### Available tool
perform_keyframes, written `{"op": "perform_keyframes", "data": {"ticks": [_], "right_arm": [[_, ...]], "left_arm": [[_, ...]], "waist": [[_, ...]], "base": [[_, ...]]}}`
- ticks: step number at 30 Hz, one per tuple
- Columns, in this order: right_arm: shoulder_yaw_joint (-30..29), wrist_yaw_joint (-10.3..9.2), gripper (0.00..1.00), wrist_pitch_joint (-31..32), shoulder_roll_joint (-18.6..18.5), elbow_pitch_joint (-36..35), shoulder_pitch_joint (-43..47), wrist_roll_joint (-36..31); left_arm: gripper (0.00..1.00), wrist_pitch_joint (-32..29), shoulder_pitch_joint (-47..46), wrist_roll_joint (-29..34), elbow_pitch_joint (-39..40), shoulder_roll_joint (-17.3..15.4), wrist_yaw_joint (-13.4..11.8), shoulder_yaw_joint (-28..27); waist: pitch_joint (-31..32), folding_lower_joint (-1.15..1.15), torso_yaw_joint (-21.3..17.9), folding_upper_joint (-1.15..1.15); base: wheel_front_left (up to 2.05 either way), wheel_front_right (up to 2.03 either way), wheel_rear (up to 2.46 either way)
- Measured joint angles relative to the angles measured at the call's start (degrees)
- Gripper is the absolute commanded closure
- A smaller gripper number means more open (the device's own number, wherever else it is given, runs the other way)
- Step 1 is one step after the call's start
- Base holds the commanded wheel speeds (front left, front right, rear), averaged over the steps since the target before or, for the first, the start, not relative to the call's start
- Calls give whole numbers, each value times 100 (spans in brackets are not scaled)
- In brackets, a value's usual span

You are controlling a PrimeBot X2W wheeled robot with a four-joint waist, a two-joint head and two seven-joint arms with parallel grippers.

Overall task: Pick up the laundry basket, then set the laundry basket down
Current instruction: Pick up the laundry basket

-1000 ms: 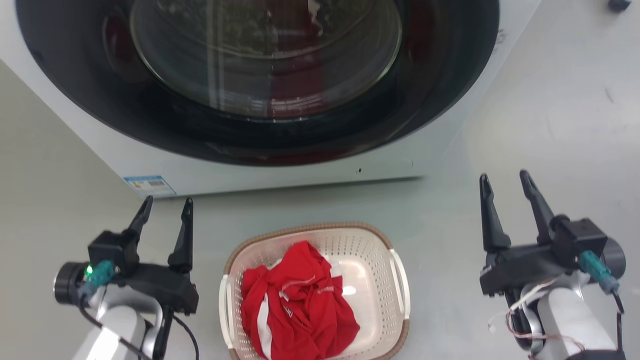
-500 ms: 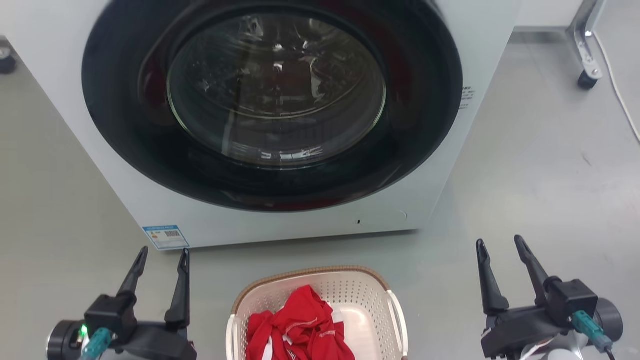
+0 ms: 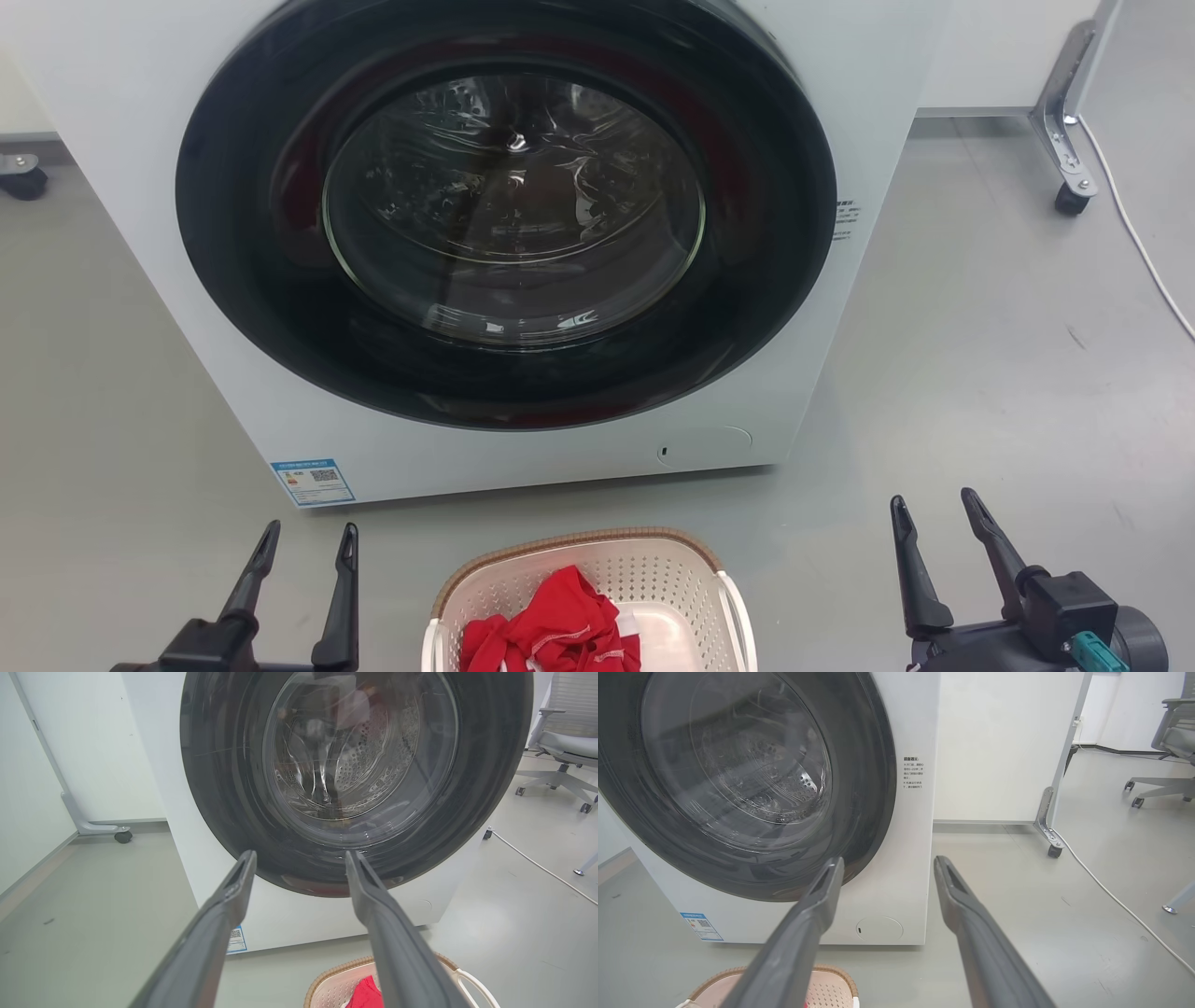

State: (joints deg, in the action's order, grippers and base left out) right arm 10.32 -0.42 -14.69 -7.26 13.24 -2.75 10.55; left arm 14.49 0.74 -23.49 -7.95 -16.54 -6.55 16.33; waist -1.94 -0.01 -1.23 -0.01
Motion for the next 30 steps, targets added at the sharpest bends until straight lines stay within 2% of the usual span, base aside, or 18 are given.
{"op": "perform_keyframes", "data": {"ticks": [30], "right_arm": [[16, -15, 0, 60, -22, -226, 36, 3]], "left_arm": [[0, -179, 140, 215, 446, 53, -51, -231]], "waist": [[-73, 1, -58, 1]], "base": [[0, 0, 0]]}}
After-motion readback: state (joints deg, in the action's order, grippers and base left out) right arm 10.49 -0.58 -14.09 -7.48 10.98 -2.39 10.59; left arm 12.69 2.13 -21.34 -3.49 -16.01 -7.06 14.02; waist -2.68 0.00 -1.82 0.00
